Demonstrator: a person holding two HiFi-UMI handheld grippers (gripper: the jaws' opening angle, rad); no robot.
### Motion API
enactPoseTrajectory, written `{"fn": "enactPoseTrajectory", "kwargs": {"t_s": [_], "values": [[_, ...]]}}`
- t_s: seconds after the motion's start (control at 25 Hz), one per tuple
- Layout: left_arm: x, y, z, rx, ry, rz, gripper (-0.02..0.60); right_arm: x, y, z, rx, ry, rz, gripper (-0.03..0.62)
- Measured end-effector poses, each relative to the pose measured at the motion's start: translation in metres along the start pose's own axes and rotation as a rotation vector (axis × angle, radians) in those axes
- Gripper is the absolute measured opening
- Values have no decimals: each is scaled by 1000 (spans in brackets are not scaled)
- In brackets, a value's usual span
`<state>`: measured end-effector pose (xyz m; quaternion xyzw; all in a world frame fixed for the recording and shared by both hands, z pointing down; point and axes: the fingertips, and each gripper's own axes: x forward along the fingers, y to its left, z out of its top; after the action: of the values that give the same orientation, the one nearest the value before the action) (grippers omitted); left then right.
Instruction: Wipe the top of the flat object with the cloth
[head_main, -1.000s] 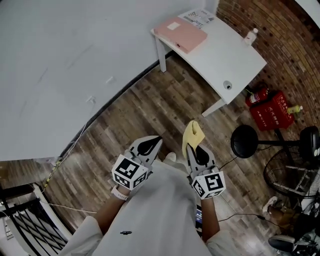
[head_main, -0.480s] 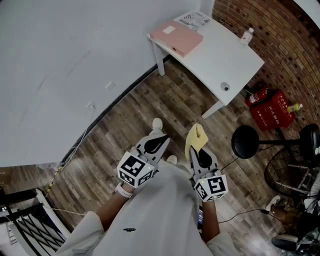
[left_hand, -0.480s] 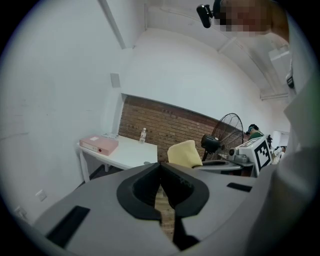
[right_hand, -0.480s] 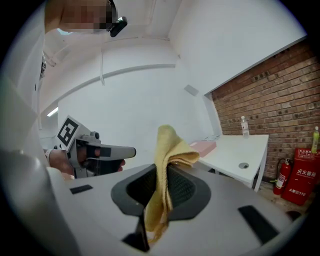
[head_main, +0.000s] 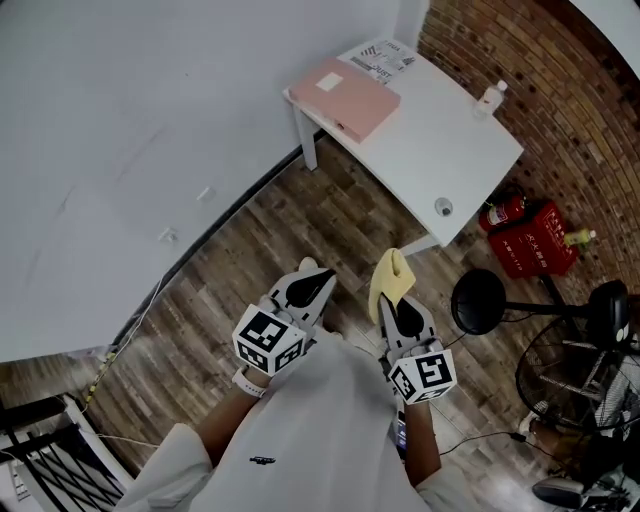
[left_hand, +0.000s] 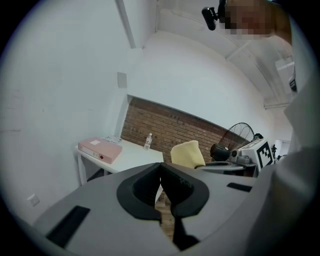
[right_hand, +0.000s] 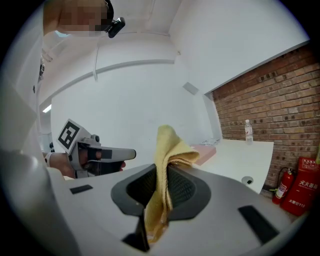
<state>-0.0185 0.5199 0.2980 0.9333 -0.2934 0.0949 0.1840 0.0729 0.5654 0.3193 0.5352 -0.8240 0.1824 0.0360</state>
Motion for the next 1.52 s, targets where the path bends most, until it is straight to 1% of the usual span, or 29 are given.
{"fn": "enactPoseTrajectory", "kwargs": {"t_s": [0.12,0.28,0.56,0.64,0.8,0.92,1.0,1.2,1.36,1.44,1.52], "values": [[15,32,17,-14,-8,5,17,35,-12,17,3,-4,-15,60],[32,76,45,-23,-17,-6,17,84,-18,48,-6,-11,-18,60],[61,161,85,-35,-25,-29,17,171,-49,83,31,-13,-89,60],[68,187,94,-34,-26,-28,17,197,-57,92,34,-12,-99,60],[75,229,105,-43,-30,-26,17,236,-65,108,5,-10,-107,60],[81,251,107,-60,-18,-35,17,255,-69,112,14,10,-133,60],[87,262,110,-63,-11,-39,17,267,-70,113,14,25,-133,60],[105,272,117,-60,-13,-47,17,288,-82,112,8,60,-123,60],[116,287,118,-88,-4,-20,17,310,-88,115,31,74,-86,60],[128,295,119,-88,6,-5,17,322,-99,119,72,68,-66,60],[141,304,122,-91,19,6,17,335,-113,124,86,66,-56,60]]}}
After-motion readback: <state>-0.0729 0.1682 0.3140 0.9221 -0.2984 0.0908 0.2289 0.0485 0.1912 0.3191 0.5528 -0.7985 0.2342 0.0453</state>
